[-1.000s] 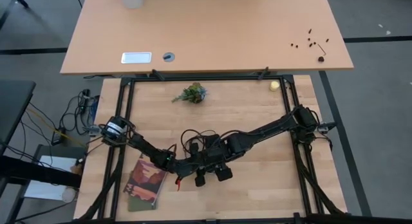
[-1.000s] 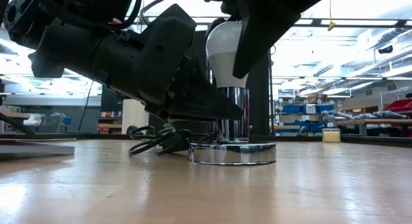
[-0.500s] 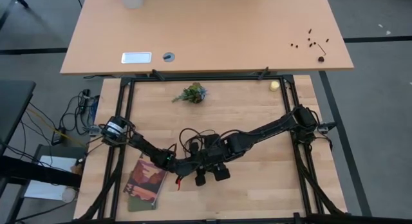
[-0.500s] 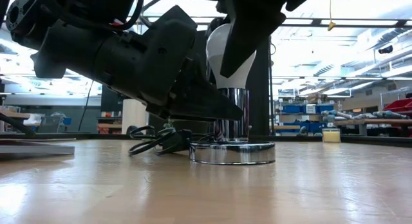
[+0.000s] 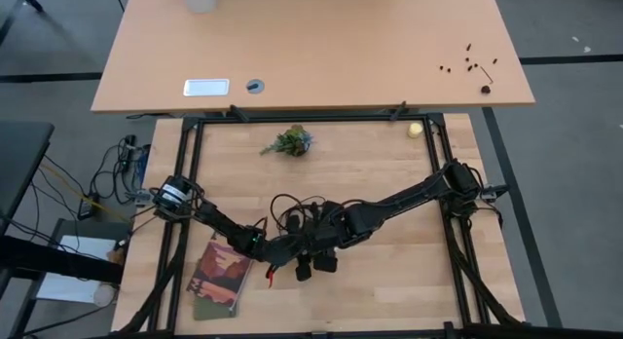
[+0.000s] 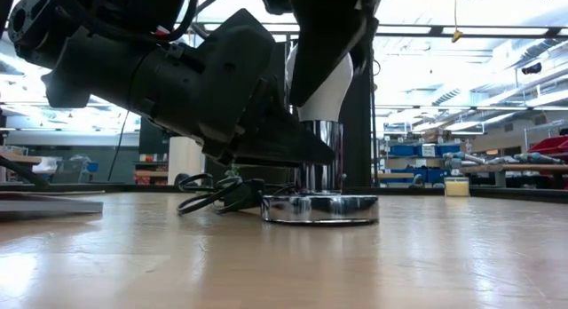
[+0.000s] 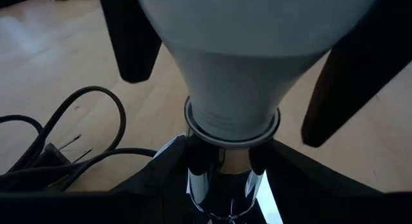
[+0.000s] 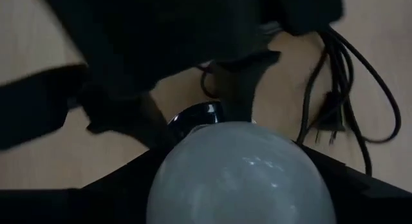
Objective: Screw lightbulb
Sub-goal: Insert the white lightbulb into the lamp socket
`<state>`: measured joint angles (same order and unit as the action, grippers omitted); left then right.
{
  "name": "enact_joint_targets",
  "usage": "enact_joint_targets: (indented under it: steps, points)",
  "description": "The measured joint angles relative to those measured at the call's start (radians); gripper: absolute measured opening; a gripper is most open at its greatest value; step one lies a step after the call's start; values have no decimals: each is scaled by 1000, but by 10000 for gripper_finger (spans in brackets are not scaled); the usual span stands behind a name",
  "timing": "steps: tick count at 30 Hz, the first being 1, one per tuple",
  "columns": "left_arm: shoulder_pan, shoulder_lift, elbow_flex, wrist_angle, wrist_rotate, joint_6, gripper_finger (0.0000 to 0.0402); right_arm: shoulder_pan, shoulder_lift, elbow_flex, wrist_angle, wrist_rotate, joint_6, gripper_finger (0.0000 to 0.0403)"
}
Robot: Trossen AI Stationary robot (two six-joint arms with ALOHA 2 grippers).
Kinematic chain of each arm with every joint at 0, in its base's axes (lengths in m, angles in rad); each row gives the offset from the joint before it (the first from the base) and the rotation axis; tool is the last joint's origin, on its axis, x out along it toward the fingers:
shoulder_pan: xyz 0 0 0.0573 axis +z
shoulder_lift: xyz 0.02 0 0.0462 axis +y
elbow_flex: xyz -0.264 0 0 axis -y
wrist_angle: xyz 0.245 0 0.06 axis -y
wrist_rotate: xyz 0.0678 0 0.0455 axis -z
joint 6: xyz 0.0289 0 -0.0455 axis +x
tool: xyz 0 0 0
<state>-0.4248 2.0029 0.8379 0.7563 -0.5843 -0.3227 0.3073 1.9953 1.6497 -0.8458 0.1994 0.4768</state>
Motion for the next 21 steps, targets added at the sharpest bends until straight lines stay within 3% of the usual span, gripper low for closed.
enact_joint_targets:
  steps: [12, 21]
  points:
    - [0, 0, 0, 0, -58, -31, 188, -3, 0, 0, -8, 76, 356, 278]
    - [0, 0, 0, -5, -60, -28, 188, -4, -2, 0, 15, 60, 199, 297]
